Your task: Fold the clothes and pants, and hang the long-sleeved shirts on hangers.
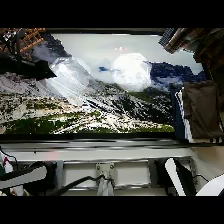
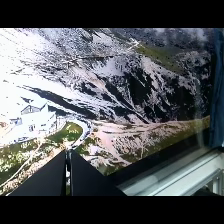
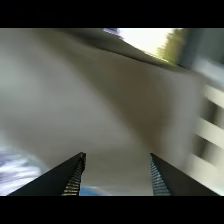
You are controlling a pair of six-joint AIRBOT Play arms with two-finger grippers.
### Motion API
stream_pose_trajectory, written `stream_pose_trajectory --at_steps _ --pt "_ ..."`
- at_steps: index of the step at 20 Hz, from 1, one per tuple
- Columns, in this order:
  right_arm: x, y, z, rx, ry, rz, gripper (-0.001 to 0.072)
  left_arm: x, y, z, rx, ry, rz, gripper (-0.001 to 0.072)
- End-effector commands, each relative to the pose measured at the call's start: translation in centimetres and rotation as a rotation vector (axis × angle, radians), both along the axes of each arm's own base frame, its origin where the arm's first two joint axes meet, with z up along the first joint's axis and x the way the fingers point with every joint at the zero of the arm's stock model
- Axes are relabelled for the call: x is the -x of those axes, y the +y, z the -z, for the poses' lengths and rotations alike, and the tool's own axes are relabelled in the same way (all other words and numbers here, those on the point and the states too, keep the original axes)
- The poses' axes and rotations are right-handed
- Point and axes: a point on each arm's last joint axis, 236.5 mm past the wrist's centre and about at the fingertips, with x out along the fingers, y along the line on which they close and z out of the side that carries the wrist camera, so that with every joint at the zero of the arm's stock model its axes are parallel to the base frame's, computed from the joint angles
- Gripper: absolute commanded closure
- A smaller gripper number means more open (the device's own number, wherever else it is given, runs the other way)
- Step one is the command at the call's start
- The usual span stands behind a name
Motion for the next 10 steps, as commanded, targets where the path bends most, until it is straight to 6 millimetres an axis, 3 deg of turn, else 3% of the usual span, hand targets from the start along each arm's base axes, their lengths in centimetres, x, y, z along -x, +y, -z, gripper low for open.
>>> stream_pose_trajectory --at_steps 1,3,6,10 --pt "-9.4 6.3 -8.4 0.013 -0.42 -0.382 0.0251 0.0 0.0 0.0 0.0 0.0 0.0 0.0691" --pt "-11.2 11.6 -8.8 -0.008 -0.428 -0.609 0.0251 0.0 0.0 0.0 0.0 0.0 0.0 0.069" --pt "-11.3 19.5 -5.4 -0.046 -0.272 -0.933 0.0251 0.0 0.0 0.0 0.0 0.0 0.0 0.069" --pt "-11.4 25.5 -1.9 0.007 -0.127 -1.165 0.0249 0.0 0.0 0.0 0.0 0.0 0.0 0.0691"
